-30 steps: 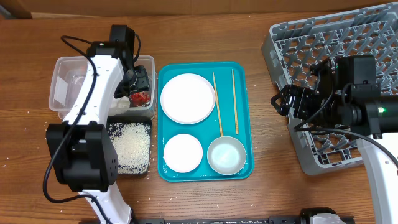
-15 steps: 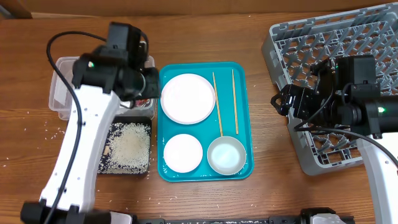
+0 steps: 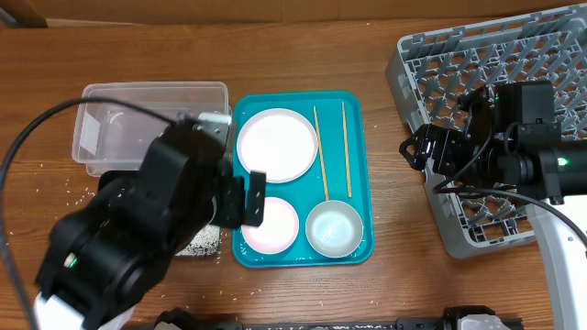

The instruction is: Sort waste into correct bins and load items into the dishwasher

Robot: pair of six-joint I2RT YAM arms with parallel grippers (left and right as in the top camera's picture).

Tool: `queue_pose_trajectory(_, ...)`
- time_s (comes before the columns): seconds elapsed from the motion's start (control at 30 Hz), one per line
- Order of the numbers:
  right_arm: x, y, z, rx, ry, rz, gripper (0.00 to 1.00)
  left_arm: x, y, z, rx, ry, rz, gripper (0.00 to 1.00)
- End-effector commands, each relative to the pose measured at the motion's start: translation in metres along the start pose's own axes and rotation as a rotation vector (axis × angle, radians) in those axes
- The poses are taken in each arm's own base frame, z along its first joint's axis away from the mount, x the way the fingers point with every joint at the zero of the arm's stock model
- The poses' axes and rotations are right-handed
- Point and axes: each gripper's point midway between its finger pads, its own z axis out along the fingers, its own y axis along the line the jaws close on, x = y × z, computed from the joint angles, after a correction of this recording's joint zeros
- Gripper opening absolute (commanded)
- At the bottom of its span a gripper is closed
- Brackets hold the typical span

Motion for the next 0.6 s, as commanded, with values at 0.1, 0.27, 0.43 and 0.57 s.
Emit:
queue_pose_trajectory(0.1, -0.002, 0.003, -0.002, -0.004, -0.01, -0.009, 1.0, 0.004, -0.002, -0.002, 0.007, 0.02, -0.006, 1.0)
queue_pose_trajectory(0.27, -0.002, 0.003, -0.002, -0.004, -0.01, -0.009, 1.0, 0.001, 0.008, 0.003, -0.051, 0.005, -0.007, 1.0)
queue_pose_trajectory(0.43, -0.002, 0.003, -0.002, -0.004, -0.011, -0.009, 1.0, -0.036, 0.012, 0.008, 0.038, -0.221, 0.153, 1.0)
queue_pose_trajectory(0.57, -0.002, 0.003, -0.002, -0.004, -0.01, -0.009, 1.0, -0.023, 0.025, 0.017, 0.11, -0.363, 0.218, 1.0)
